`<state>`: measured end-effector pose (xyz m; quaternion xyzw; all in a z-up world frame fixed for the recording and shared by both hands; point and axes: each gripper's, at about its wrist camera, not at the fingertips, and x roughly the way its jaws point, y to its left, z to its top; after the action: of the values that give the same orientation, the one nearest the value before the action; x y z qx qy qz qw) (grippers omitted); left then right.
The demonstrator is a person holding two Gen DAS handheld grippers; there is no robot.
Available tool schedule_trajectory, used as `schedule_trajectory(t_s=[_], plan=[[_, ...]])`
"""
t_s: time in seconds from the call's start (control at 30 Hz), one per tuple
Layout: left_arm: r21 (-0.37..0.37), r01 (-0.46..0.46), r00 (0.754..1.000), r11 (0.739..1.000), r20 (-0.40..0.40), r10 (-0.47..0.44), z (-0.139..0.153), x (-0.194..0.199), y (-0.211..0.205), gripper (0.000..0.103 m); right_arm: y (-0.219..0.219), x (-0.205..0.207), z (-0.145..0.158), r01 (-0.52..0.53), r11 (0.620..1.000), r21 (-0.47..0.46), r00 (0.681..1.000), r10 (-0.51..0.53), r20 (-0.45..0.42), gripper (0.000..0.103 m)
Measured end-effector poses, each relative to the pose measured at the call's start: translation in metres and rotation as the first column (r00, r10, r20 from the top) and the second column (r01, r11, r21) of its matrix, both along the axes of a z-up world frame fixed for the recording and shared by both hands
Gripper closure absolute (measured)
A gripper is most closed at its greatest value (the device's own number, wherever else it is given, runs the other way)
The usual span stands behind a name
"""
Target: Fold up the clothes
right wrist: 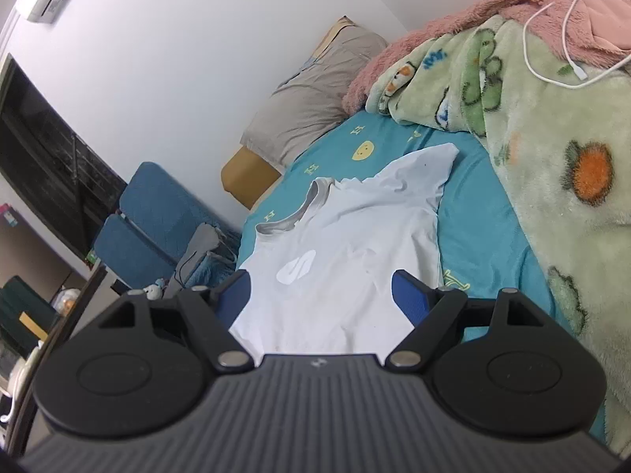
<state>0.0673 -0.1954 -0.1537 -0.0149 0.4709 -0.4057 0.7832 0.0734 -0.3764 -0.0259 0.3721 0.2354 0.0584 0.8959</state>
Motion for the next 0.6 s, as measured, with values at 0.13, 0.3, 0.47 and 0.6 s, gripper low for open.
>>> schedule_trajectory(t_s=[0.13, 0.3, 0.47, 0.6], plan=[[-0.05, 0.012, 1.0, 0.999, -0.003, -0.012, 0.011, -0.002, -0.009, 0.101, -0.003, -0.001, 0.001, 0.014, 1.0, 0.01, 1.0, -0.014, 0.005, 0.021], [-0.063, 0.062, 0.998, 0.996, 0.022, -0.061, 0.019, -0.007, -0.035, 0.101, -0.008, -0.003, 0.0, 0.028, 0.999, 0.035, 0.999, -0.029, 0.017, 0.021], [-0.06, 0.065, 0.997, 0.996, -0.029, -0.067, -0.002, -0.004, -0.059, 0.1, -0.009, -0.002, 0.0, 0.037, 0.999, 0.026, 0.999, -0.037, 0.016, 0.021], [-0.024, 0.058, 0.997, 0.998, -0.042, -0.059, -0.016, -0.002, -0.065, 0.091, -0.008, 0.0, -0.001, 0.03, 0.999, 0.015, 0.999, -0.03, 0.02, 0.021]])
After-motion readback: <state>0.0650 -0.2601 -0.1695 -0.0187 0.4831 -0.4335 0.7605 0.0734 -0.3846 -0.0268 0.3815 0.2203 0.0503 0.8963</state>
